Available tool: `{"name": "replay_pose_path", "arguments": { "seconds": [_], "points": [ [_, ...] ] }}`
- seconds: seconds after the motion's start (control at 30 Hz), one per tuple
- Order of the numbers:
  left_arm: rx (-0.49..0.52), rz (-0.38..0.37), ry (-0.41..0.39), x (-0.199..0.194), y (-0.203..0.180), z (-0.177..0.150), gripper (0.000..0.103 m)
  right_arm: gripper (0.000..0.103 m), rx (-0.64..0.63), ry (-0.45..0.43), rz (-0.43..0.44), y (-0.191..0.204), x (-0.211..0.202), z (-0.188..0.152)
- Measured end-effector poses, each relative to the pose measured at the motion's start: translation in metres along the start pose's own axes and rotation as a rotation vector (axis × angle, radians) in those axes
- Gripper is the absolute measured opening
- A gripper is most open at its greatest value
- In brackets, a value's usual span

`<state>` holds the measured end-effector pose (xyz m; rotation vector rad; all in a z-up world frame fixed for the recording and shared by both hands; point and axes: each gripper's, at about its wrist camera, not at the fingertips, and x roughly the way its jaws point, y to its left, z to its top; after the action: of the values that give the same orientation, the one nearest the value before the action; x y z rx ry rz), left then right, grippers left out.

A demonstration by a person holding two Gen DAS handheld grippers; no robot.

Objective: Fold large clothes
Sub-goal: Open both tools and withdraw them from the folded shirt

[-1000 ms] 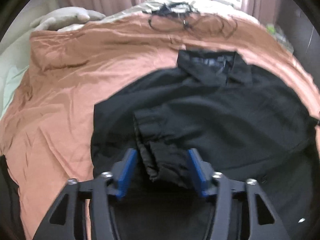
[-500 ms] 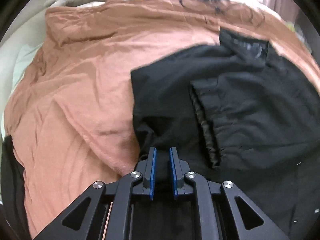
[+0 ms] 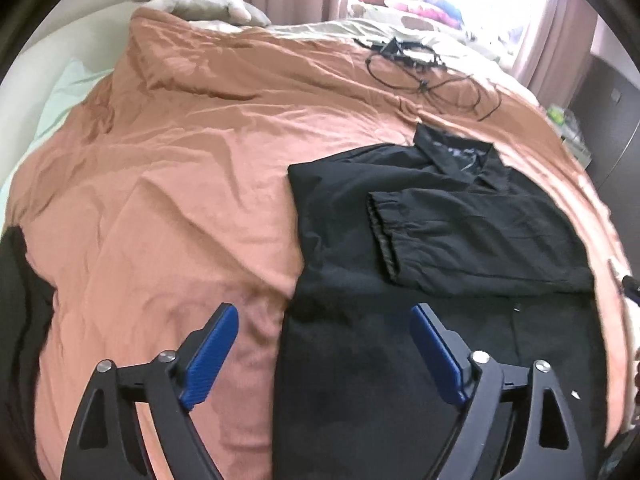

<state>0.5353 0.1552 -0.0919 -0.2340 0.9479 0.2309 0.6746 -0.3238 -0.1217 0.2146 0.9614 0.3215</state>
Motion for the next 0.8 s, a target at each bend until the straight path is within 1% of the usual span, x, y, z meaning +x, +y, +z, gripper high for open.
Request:
{"name": "replay_pose_path", "arguments": {
  "seconds": [0.2,0.33,0.4,0.63,0.8],
  "points": [
    [-0.039,-0.019,-0.051,-0.044,0.01,-0.028,0.089,0.098,0.023,-0.028,0.029,-0.008,-0.041,-0.023],
    [-0.062,-0.035,-0.057,-0.066,0.017,-0.047,0.089,0.098,0.006,-0.058,0.009,-0.011,-0.063,-0.042],
    [-0.063,-0.039,-0.069,-0.079,0.021,-0.059,0.089,0.098,0.006,-0.067,0.016,-0.015,-0.072,-0.052],
    [-0.056,-0.049,-0.082,-0.108,0.027,-0.098,0.089,0.098,0.017,-0.086,0.043,-0.03,-0.098,-0.089],
    [-0.088,-0.076,-0.077,-0.122,0.038,-0.137,0.089,0.098,0.056,-0.089,0.052,-0.05,-0.112,-0.12]
  ]
}}
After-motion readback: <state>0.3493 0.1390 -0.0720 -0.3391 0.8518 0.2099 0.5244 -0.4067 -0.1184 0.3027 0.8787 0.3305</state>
